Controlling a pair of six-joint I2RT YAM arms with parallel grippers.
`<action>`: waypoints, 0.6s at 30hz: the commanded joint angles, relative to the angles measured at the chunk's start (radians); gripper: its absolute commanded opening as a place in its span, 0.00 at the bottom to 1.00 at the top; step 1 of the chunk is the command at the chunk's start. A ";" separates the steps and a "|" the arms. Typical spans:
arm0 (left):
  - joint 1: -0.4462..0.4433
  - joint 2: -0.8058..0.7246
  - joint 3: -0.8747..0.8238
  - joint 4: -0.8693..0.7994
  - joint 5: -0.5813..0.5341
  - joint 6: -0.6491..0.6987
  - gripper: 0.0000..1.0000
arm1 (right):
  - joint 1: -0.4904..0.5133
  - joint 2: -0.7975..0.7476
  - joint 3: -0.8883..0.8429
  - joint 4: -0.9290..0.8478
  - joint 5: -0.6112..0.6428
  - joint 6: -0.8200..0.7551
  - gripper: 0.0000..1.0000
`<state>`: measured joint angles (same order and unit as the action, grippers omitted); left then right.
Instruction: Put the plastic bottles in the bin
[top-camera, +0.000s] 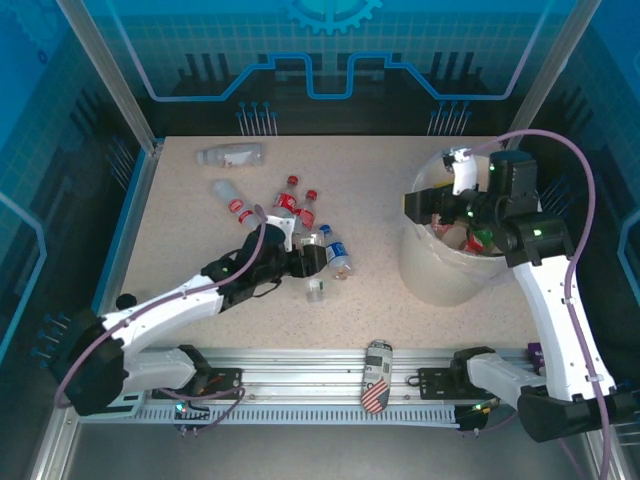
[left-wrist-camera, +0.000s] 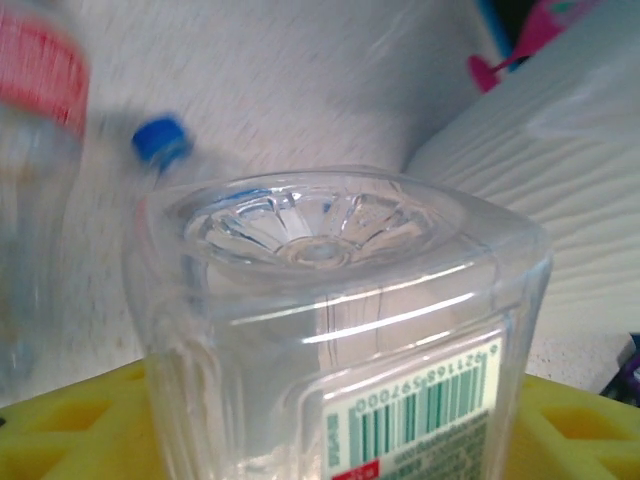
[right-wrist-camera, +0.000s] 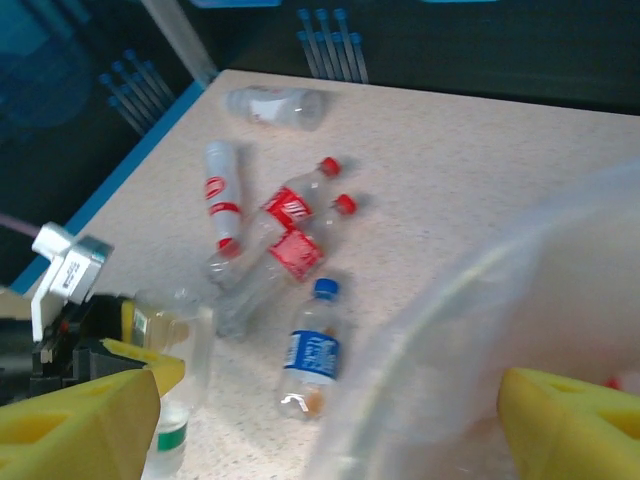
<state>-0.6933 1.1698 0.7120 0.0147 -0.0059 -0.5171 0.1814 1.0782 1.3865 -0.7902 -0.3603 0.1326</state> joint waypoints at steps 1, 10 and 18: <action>0.012 -0.052 0.013 0.081 0.081 0.295 0.69 | 0.095 0.021 0.032 0.046 -0.028 0.035 0.88; 0.023 -0.079 -0.013 0.282 0.143 0.475 0.69 | 0.302 0.202 0.062 0.132 -0.064 0.115 0.88; 0.024 -0.047 0.034 0.303 0.195 0.497 0.69 | 0.362 0.320 0.073 0.172 -0.117 0.142 0.88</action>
<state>-0.6769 1.1172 0.7101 0.2668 0.1478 -0.0601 0.5304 1.3834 1.4322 -0.6552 -0.4355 0.2481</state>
